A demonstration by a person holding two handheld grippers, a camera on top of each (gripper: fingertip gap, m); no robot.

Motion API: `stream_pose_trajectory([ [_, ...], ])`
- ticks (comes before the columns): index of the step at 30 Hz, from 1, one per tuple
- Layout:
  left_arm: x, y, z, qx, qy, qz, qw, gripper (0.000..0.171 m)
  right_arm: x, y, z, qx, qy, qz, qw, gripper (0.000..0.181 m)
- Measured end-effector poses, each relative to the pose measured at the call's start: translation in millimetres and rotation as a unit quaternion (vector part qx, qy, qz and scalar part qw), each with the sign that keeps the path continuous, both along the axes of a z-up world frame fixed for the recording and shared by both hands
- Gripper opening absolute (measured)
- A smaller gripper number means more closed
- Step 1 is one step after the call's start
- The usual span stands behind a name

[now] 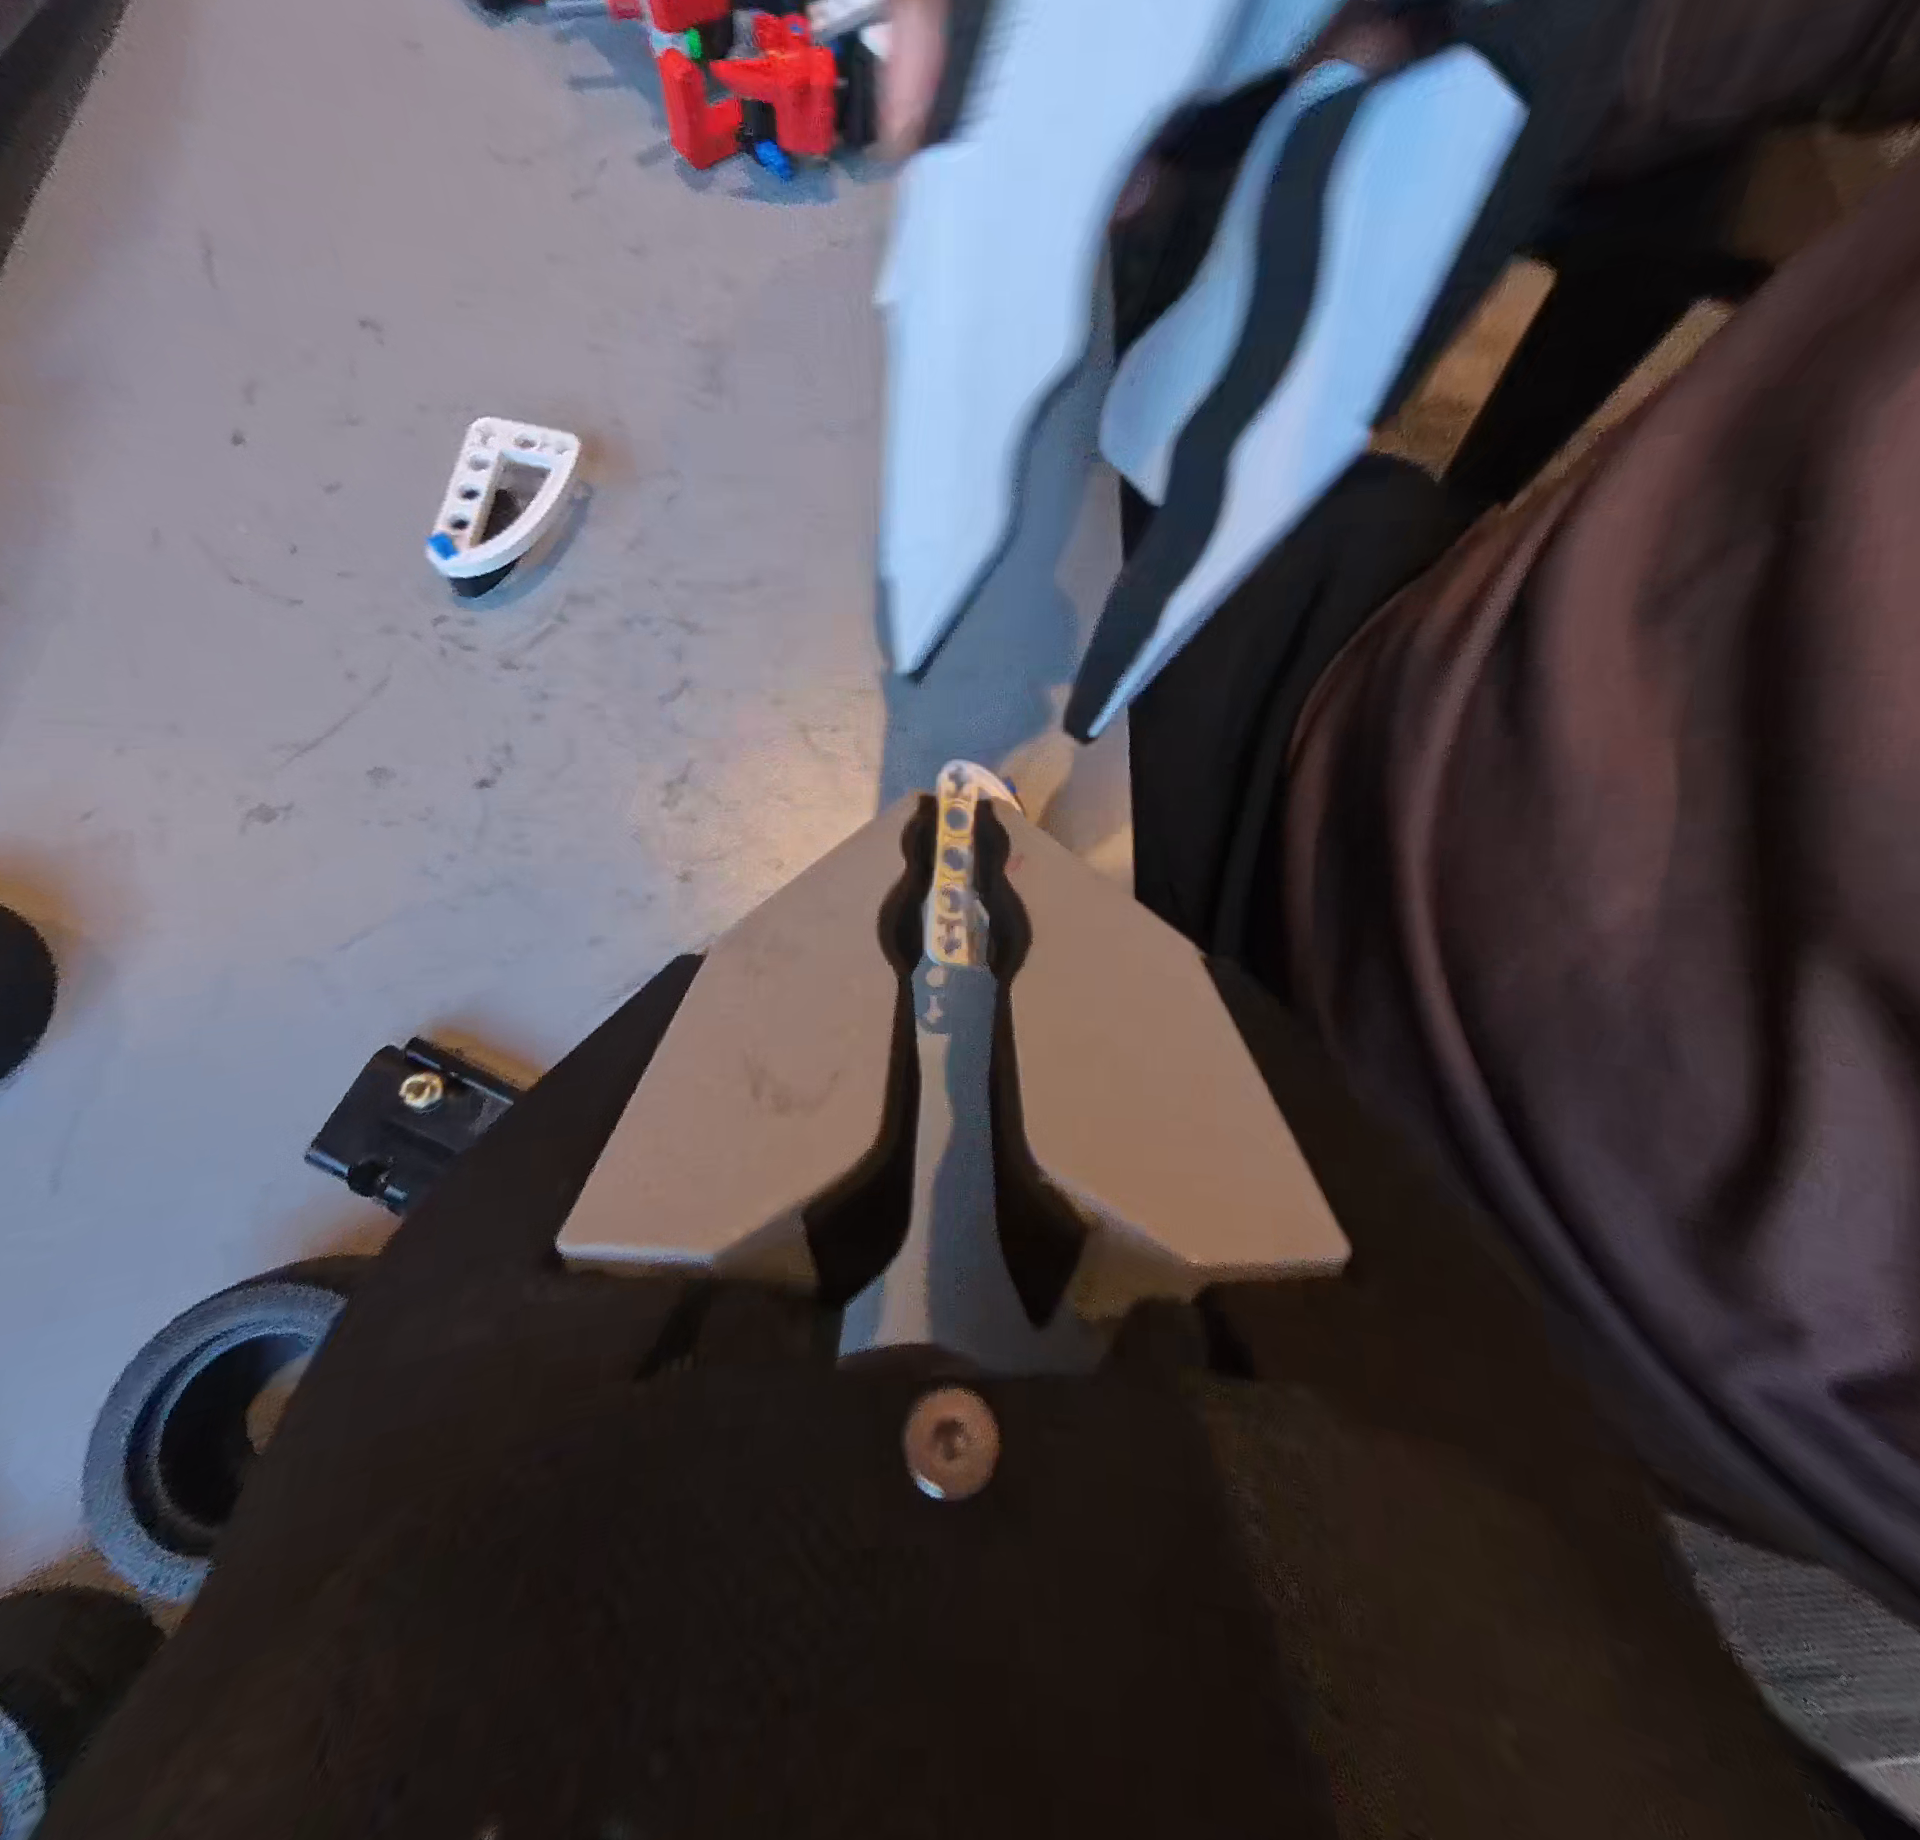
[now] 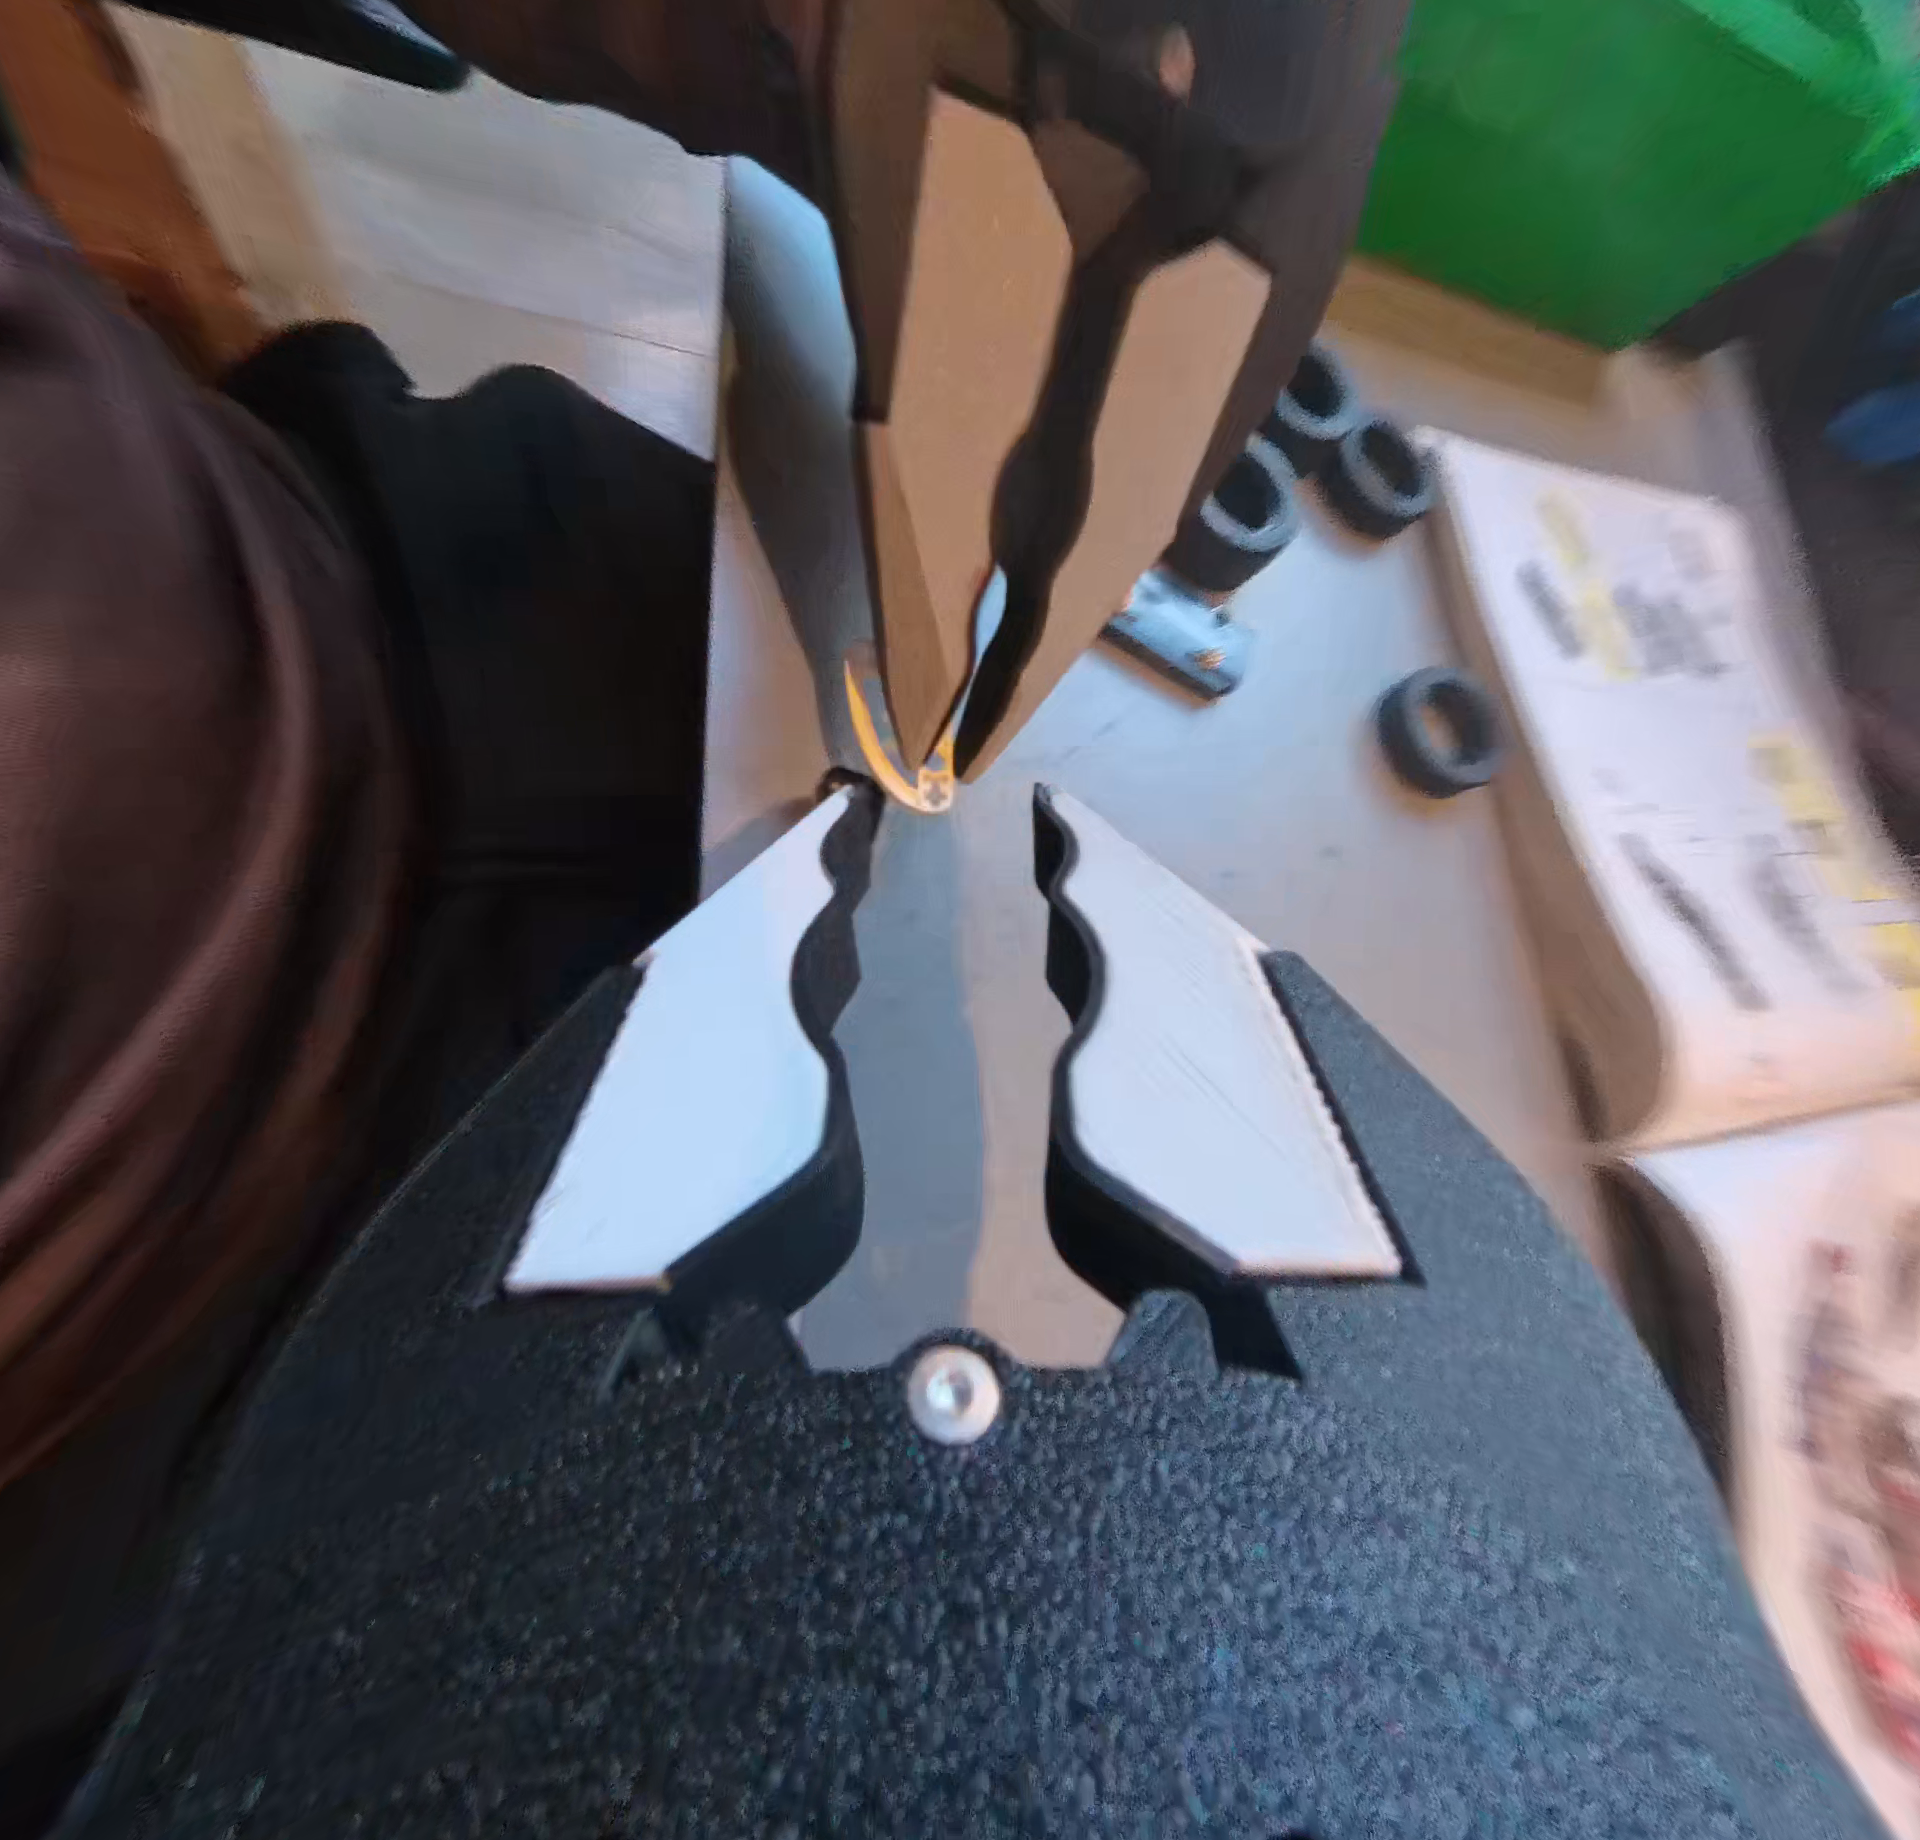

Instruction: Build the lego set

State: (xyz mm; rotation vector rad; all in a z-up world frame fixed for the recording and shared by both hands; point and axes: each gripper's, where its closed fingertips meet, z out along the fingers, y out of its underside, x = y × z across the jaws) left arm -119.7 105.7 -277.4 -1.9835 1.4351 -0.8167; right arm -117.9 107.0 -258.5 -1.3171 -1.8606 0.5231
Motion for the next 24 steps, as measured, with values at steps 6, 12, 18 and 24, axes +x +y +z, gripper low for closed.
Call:
stream_pose_trajectory([
  [6,7.9,7.0,10.7,-0.178,-0.078,0.048,0.98,0.004,2.1,-3.6,18.1,0.2,0.005,-0.012,0.98,0.019],
  [12,16.6,9.4,26.0,-0.244,-0.141,0.07,0.957,0.004,-0.5,-1.6,8.8,0.306,-0.022,-0.014,0.952,0.016],
  [18,16.3,9.8,27.5,-0.26,-0.157,0.088,0.949,0.004,-1.0,0.8,10.9,0.351,-0.024,-0.021,0.936,0.004],
  [24,-1.8,24.4,24.2,-0.239,-0.149,0.129,0.951,0.024,3.8,3.9,13.1,0.356,-0.026,-0.038,0.933,0.004],
])
